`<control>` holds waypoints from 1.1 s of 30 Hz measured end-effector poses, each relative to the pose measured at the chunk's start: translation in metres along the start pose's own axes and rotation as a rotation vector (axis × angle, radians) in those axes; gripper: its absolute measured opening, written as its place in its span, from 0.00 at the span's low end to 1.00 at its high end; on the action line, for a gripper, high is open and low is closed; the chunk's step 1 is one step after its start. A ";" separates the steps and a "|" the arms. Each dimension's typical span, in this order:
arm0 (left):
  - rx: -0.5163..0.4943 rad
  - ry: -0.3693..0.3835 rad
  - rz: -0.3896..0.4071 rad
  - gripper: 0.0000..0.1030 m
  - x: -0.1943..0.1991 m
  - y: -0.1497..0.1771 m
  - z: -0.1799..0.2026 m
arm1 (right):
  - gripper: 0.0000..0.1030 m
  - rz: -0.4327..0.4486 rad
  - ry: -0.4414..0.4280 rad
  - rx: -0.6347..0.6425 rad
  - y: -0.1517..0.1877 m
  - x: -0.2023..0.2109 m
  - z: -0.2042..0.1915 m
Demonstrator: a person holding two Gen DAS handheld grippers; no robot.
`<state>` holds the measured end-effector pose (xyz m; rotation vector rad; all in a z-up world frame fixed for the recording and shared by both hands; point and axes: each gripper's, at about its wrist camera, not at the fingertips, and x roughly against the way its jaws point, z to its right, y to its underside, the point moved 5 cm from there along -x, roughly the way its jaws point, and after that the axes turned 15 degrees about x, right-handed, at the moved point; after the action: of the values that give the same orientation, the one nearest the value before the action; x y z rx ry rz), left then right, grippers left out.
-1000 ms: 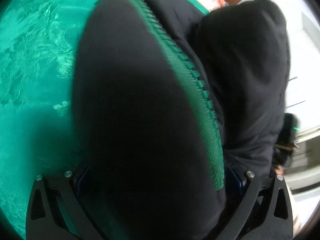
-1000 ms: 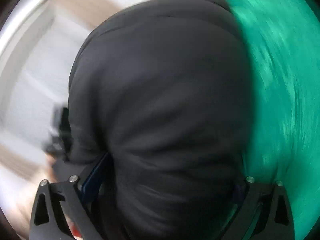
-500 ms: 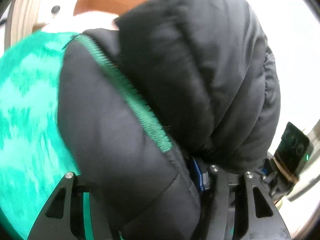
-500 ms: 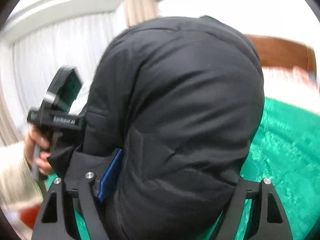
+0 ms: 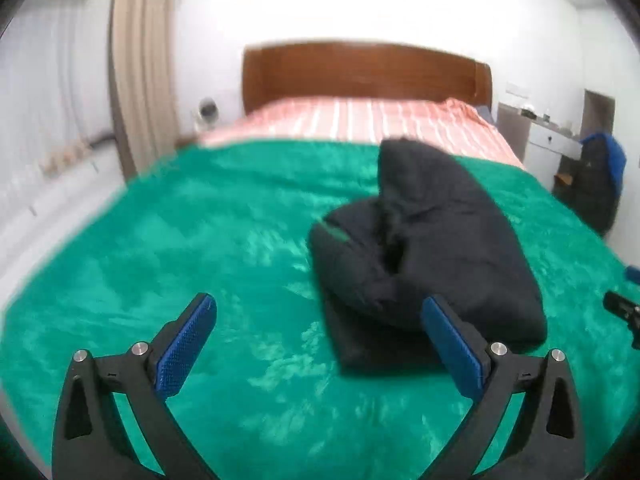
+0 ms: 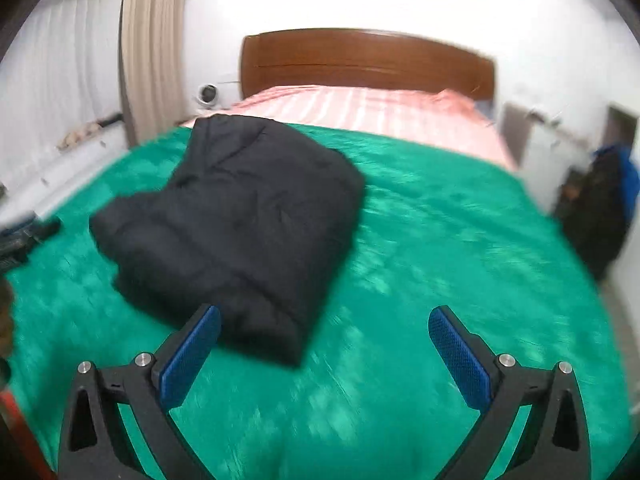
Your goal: Fold large clothes
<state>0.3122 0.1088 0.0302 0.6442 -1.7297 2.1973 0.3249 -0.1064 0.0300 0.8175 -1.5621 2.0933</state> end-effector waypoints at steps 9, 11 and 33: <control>-0.066 -0.049 -0.005 1.00 0.086 0.045 0.032 | 1.00 -0.031 0.061 -0.003 0.054 0.089 -0.002; -0.091 -0.080 0.018 1.00 0.107 0.051 0.041 | 1.00 -0.041 0.074 0.015 0.063 0.092 -0.007; -0.034 -0.049 -0.100 1.00 0.152 0.063 0.056 | 1.00 0.001 0.070 0.048 0.082 0.153 -0.027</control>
<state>0.1613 0.0300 0.0634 0.7645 -1.7156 2.0967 0.1537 -0.1089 0.0672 0.7508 -1.4815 2.1444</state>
